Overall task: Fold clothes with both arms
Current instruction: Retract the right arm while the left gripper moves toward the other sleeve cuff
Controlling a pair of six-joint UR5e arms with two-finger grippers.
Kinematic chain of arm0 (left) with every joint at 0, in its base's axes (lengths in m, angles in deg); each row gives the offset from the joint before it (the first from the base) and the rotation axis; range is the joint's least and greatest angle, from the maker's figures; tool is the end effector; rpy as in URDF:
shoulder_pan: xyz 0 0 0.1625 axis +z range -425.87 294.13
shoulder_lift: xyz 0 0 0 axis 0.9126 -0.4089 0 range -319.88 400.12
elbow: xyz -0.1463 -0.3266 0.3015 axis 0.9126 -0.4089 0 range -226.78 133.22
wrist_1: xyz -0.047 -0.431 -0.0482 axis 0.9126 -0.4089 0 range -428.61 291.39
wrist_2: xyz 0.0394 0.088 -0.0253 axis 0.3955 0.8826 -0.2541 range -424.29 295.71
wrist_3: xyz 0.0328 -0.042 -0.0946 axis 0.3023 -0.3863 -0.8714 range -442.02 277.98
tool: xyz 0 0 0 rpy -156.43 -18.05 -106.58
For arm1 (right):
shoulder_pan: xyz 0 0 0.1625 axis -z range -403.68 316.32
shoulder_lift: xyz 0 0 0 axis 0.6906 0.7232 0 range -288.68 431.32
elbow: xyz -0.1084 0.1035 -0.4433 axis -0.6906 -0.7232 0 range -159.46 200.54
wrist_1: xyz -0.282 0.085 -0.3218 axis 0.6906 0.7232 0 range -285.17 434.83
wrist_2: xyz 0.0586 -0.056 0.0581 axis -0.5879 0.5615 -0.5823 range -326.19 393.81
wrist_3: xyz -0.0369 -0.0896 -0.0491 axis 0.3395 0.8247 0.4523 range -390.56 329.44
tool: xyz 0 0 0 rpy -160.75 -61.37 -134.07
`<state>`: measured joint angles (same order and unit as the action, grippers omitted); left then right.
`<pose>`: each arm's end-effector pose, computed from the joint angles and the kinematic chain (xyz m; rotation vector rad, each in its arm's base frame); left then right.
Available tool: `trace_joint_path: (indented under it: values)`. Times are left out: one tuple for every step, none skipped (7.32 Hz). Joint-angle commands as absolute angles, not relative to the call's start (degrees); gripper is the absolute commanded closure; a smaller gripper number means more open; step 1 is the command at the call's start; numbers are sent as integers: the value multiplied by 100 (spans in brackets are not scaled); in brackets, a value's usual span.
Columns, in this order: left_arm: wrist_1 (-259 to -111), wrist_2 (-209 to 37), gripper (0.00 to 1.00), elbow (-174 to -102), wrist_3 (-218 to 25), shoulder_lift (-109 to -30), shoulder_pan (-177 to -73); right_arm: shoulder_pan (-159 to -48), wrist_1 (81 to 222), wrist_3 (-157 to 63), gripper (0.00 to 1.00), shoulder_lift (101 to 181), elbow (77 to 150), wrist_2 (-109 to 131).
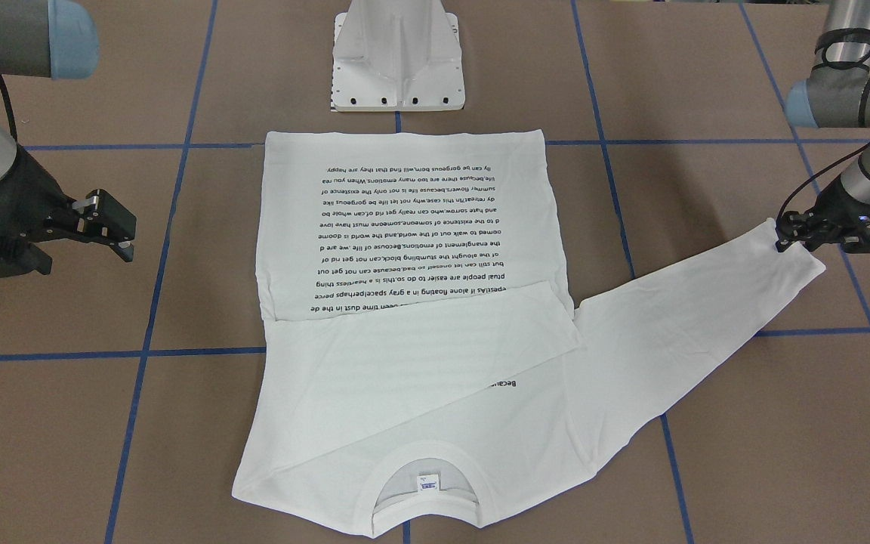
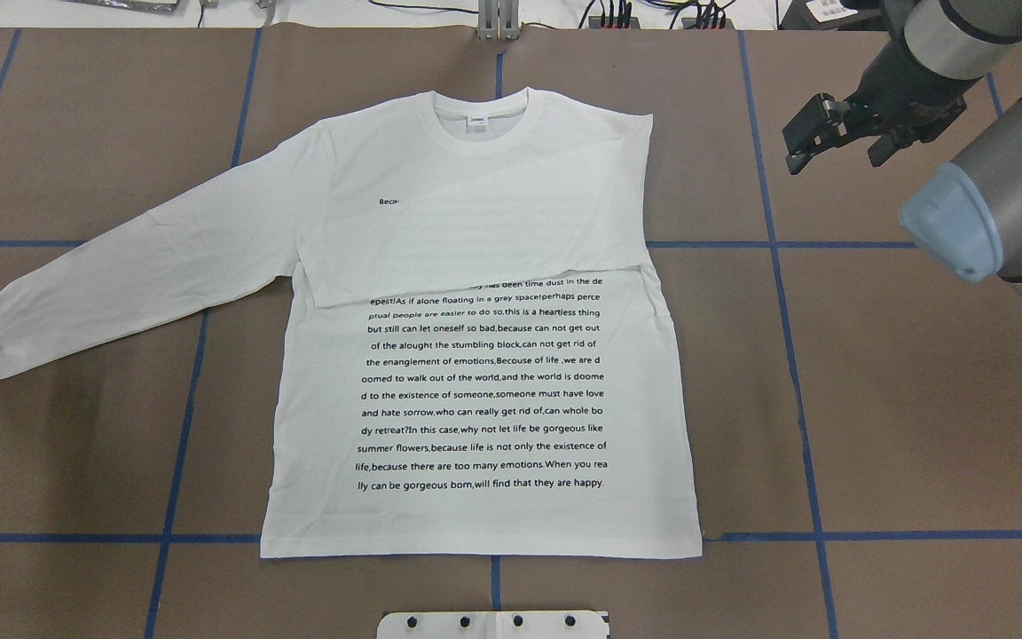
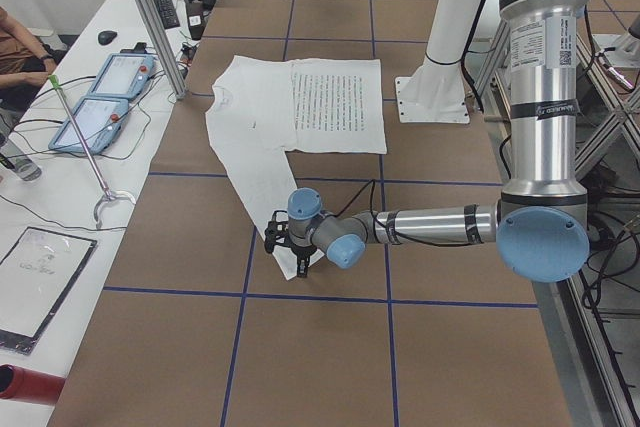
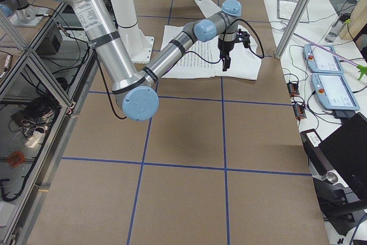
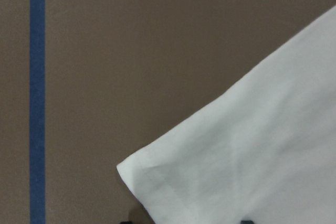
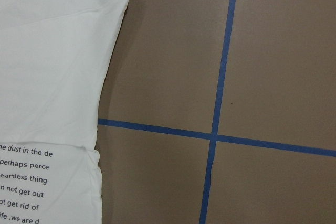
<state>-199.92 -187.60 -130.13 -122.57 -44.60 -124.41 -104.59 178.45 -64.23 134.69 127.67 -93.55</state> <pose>0.1952 -0.4604 0.7446 0.0686 0.7519 -0.0021 -0.2519 -0.5915 0.3181 0.1015 -0.8071 -0.0959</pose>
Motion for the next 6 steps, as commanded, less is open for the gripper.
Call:
trace_joint_path:
  values:
    - [-19992, -18804, 75, -13071, -12272, -4452, -12449, -10468, 17846, -6423, 0, 13477, 12776, -9355]
    - [-19983, -18830, 86, -13150, -12272, -4452, -12458, -10468, 17846, -6423, 0, 13495, 12811, -9355]
    - [-19957, -18830, 97, -13247, -12272, -4452, -12458, -10468, 17846, -6423, 0, 13504, 12803, -9355]
    - [-19940, -18830, 100, -13352, -12272, -4443, -12466, -10485, 17846, -6423, 0, 13521, 12811, -9355]
    - [-19878, -18891, 100, -13597, -12280, -4435, -12484, -10477, 17846, -6423, 0, 13530, 12803, -9355]
    - [-19669, -19110, 100, -13834, -12280, -4417, -12510, -10503, 17846, -6423, 0, 13548, 12811, -9355]
